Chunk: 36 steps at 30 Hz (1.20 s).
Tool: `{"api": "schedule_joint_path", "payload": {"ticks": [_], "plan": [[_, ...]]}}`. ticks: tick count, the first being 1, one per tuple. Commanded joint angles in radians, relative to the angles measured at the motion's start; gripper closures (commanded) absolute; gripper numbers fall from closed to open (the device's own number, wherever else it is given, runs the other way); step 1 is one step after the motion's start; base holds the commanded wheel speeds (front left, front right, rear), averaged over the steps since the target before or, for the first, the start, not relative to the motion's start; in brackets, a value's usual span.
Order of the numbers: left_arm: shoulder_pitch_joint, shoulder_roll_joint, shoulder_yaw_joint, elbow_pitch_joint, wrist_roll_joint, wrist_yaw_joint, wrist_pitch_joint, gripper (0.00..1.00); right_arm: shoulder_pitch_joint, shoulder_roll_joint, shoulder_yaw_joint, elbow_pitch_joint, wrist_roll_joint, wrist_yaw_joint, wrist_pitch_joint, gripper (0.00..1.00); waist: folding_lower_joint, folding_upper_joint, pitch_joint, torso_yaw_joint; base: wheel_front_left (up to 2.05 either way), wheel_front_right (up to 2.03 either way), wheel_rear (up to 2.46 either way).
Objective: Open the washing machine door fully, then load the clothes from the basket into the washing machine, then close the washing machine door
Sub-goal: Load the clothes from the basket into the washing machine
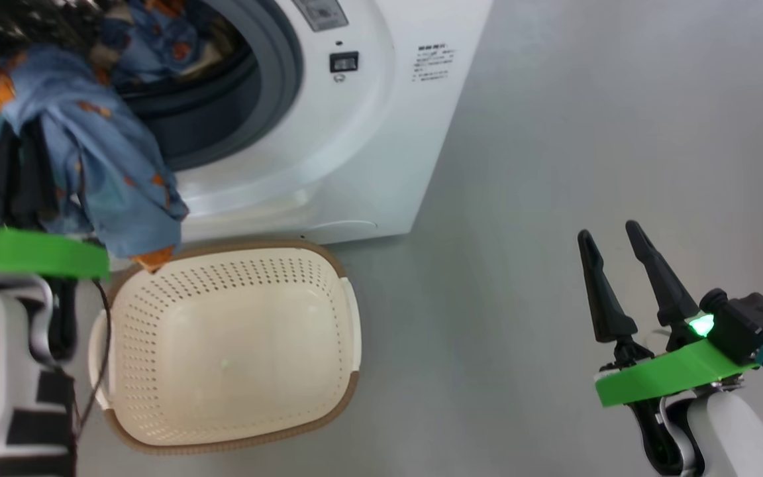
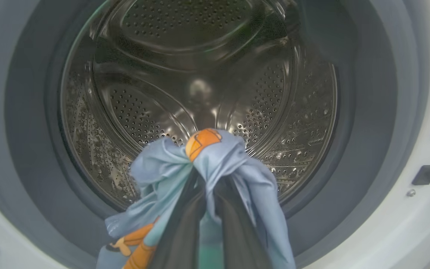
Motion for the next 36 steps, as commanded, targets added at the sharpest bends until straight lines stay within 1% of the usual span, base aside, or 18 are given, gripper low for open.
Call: {"api": "schedule_joint_path", "payload": {"ticks": [1, 10, 16, 17, 25, 28, 36], "plan": [[-0.041, 0.047, 0.023, 0.001, 0.004, 0.001, -0.006, 1.00, -0.017, -0.003, 0.024, -0.023, -0.006, 0.007, -0.008, 0.02, -0.0002, 0.0000, 0.034, -0.027, 0.00, 0.00, 0.00], [-0.242, 0.099, -0.008, 0.247, 0.013, 0.001, -0.006, 1.00, -0.058, 0.015, 0.044, -0.021, -0.003, 0.007, -0.008, 0.04, -0.0002, 0.0000, 0.088, -0.068, 0.00, 0.00, 0.00], [-0.365, 0.115, -0.043, 0.391, 0.010, 0.001, -0.006, 1.00, -0.078, 0.021, 0.055, -0.022, -0.003, 0.007, -0.008, 0.03, -0.0002, 0.0000, 0.121, -0.085, 0.00, 0.00, 0.00], [-0.365, 0.115, -0.043, 0.391, 0.010, 0.001, -0.006, 1.00, -0.078, 0.021, 0.055, -0.022, -0.003, 0.007, -0.008, 0.03, -0.0002, 0.0000, 0.121, -0.085, 0.00, 0.00, 0.00], [-0.515, 0.124, -0.093, 0.547, 0.014, 0.001, -0.006, 1.00, -0.110, 0.024, 0.070, -0.026, -0.004, 0.007, -0.008, 0.04, -0.0002, 0.0000, 0.170, -0.095, 0.00, 0.00, 0.00], [-0.565, 0.129, -0.109, 0.586, 0.014, 0.001, -0.006, 1.00, -0.126, 0.027, 0.078, -0.029, -0.005, 0.007, -0.008, 0.04, -0.0002, 0.0000, 0.196, -0.099, 0.00, 0.00, 0.00], [-0.685, 0.174, -0.135, 0.631, 0.025, 0.001, -0.006, 1.00, -0.161, 0.041, 0.105, -0.035, -0.002, 0.007, -0.008, 0.04, -0.0002, 0.0000, 0.258, -0.124, 0.00, 0.00, 0.00]]}}
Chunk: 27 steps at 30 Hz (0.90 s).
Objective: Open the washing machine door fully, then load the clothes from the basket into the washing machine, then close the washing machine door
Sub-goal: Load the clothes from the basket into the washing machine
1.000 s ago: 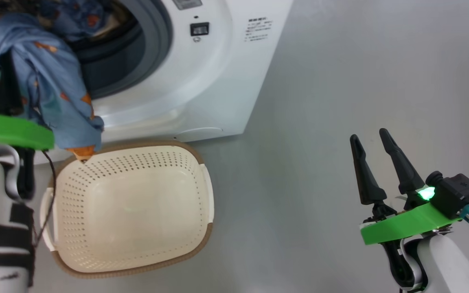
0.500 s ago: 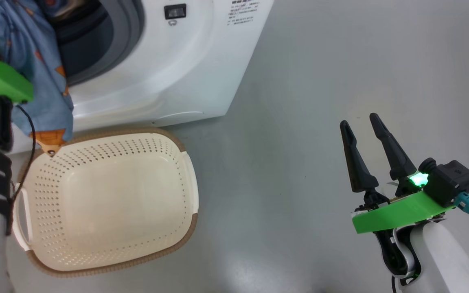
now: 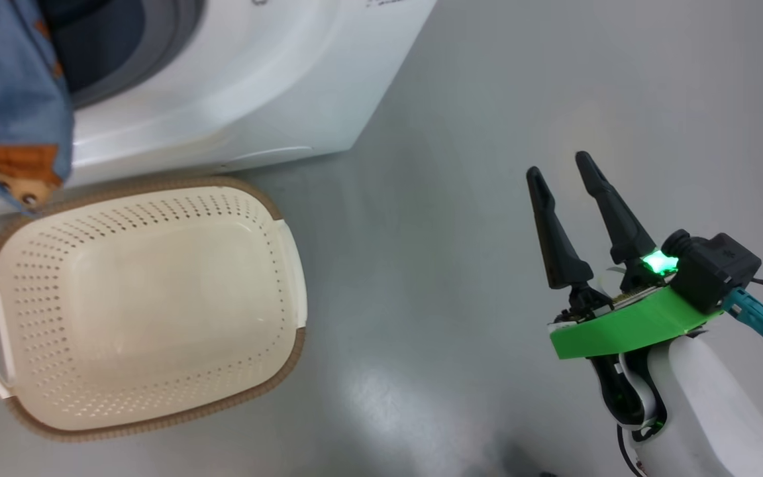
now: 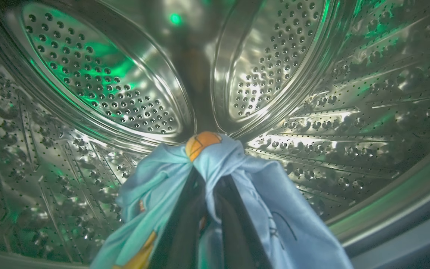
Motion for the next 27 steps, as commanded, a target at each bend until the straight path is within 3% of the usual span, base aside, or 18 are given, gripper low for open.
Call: {"api": "schedule_joint_path", "payload": {"ticks": [1, 5, 16, 20, 23, 25, 26, 27], "plan": [[-0.035, 0.059, 0.008, -0.026, 0.015, 0.003, -0.006, 1.00, 0.001, 0.003, 0.020, -0.024, -0.002, 0.007, -0.008, 0.04, 0.0000, 0.0000, 0.023, -0.018, 0.00, 0.00, 0.00], [-0.066, 0.072, 0.014, -0.078, 0.032, 0.017, -0.006, 1.00, -0.005, 0.008, 0.026, -0.024, 0.000, 0.007, -0.008, 0.04, 0.0000, 0.0000, 0.035, -0.030, 0.00, 0.00, 0.00], [-0.027, 0.084, 0.091, -0.383, 0.106, 0.051, -0.006, 1.00, -0.011, 0.012, 0.020, -0.027, -0.001, 0.007, -0.008, 0.05, 0.0000, 0.0000, 0.052, -0.042, 0.00, 0.00, 0.00], [0.017, 0.075, 0.101, -0.359, 0.123, 0.040, -0.006, 1.00, -0.013, 0.016, 0.024, -0.025, -0.002, 0.007, -0.008, 0.05, 0.0000, 0.0000, 0.051, -0.040, 0.00, 0.00, 0.00], [0.034, 0.062, 0.107, -0.247, 0.116, 0.030, -0.006, 1.00, -0.012, 0.016, 0.026, -0.022, -0.001, 0.007, -0.008, 0.05, 0.0000, 0.0000, 0.044, -0.037, 0.00, 0.00, 0.00], [0.032, 0.061, 0.101, -0.215, 0.117, 0.026, -0.006, 0.97, -0.012, 0.015, 0.027, -0.022, -0.001, 0.007, -0.008, 0.04, 0.0000, 0.0000, 0.042, -0.035, 0.00, 0.00, 0.00], [0.029, 0.059, 0.097, -0.179, 0.116, 0.024, -0.006, 0.86, -0.012, 0.014, 0.027, -0.020, 0.000, 0.007, -0.008, 0.04, 0.0000, 0.0000, 0.039, -0.034, 0.00, 0.00, 0.00], [0.025, 0.056, 0.090, -0.138, 0.116, 0.021, -0.006, 0.68, -0.011, 0.013, 0.027, -0.019, 0.000, 0.007, -0.008, 0.05, 0.0000, 0.0000, 0.035, -0.033, 0.00, 0.00, 0.00]]}}
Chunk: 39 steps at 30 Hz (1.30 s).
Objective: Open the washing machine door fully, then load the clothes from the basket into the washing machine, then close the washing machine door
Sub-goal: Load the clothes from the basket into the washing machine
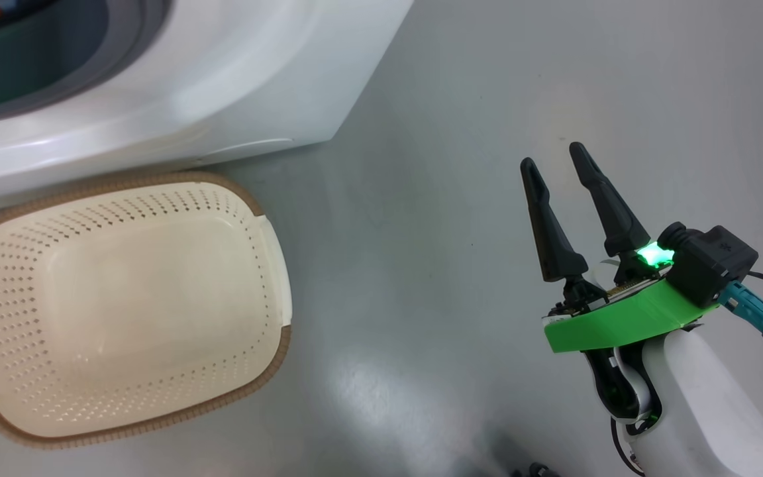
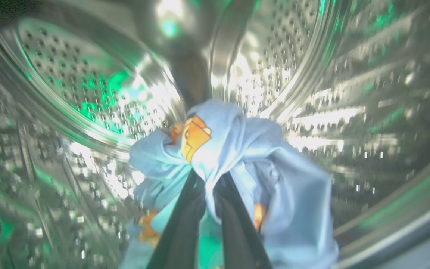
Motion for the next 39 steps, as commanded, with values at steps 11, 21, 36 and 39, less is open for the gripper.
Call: {"api": "schedule_joint_path", "payload": {"ticks": [11, 21, 36, 39], "plan": [[-0.062, 0.026, -0.051, 0.213, -0.013, -0.021, 0.046, 0.00, 0.024, -0.020, 0.021, -0.012, 0.001, 0.007, -0.008, 0.05, 0.0000, 0.0000, -0.060, 0.016, 0.00, 0.00, 0.00], [-0.025, -0.004, -0.045, 0.210, -0.073, -0.023, 0.001, 0.00, 0.031, -0.032, 0.013, -0.011, 0.000, 0.007, -0.008, 0.04, 0.0000, 0.0000, -0.097, 0.034, 0.00, 0.00, 0.00], [0.243, -0.074, 0.080, -0.173, -0.099, -0.024, -0.005, 0.00, 0.046, -0.057, -0.004, -0.008, -0.003, 0.007, -0.008, 0.04, 0.0000, 0.0000, -0.159, 0.082, 0.00, 0.00, 0.00], [0.297, -0.097, 0.109, -0.233, -0.084, -0.024, -0.005, 0.00, 0.054, -0.061, -0.005, -0.005, -0.005, 0.007, -0.008, 0.04, 0.0000, 0.0000, -0.177, 0.091, 0.00, 0.00, 0.00]]}}
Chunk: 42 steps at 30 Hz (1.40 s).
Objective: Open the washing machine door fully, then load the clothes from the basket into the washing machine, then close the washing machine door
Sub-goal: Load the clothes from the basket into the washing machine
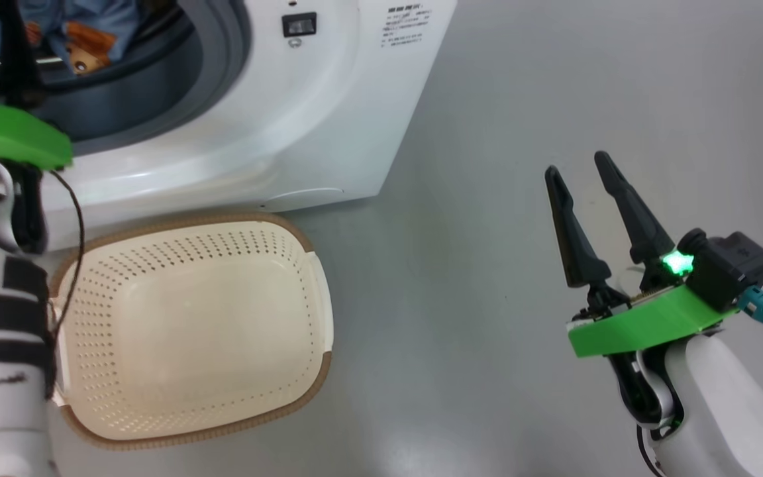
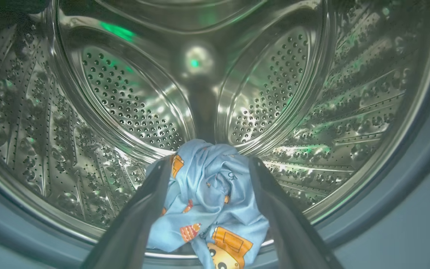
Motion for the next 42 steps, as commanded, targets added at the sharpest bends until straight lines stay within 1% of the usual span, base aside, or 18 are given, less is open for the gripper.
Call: {"api": "schedule_joint_path", "payload": {"ticks": [1, 2, 7, 20, 32, 42], "plan": [[0.051, 0.025, 0.037, -0.070, 0.022, -0.003, -0.005, 0.00, 0.043, -0.008, 0.010, -0.018, -0.005, 0.007, -0.008, 0.04, 0.0001, 0.0000, -0.025, 0.013, 0.00, 0.00, 0.00], [0.051, 0.025, 0.037, -0.070, 0.022, -0.003, -0.005, 0.00, 0.043, -0.008, 0.010, -0.018, -0.005, 0.007, -0.008, 0.04, 0.0001, 0.0000, -0.025, 0.013, 0.00, 0.00, 0.00], [0.156, -0.010, 0.064, -0.153, 0.042, -0.003, -0.005, 0.00, 0.062, -0.017, 0.007, -0.011, -0.003, 0.007, -0.008, 0.05, 0.0001, 0.0000, -0.070, 0.028, 0.00, 0.00, 0.00], [0.402, -0.073, 0.076, -0.298, 0.067, -0.003, -0.005, 0.00, 0.137, -0.055, 0.001, 0.002, 0.003, 0.007, -0.008, 0.06, 0.0001, 0.0000, -0.201, 0.082, 0.00, 0.00, 0.00], [0.601, -0.110, 0.097, -0.383, 0.100, -0.003, -0.005, 0.00, 0.219, -0.086, -0.005, 0.010, 0.011, 0.007, -0.008, 0.07, 0.0001, 0.0000, -0.316, 0.122, 0.00, 0.00, 0.00], [0.728, -0.132, 0.116, -0.451, 0.109, -0.003, -0.005, 0.00, 0.274, -0.104, -0.018, 0.008, 0.015, 0.007, -0.008, 0.06, 0.0001, 0.0000, -0.371, 0.144, 0.00, 0.00, 0.00]]}}
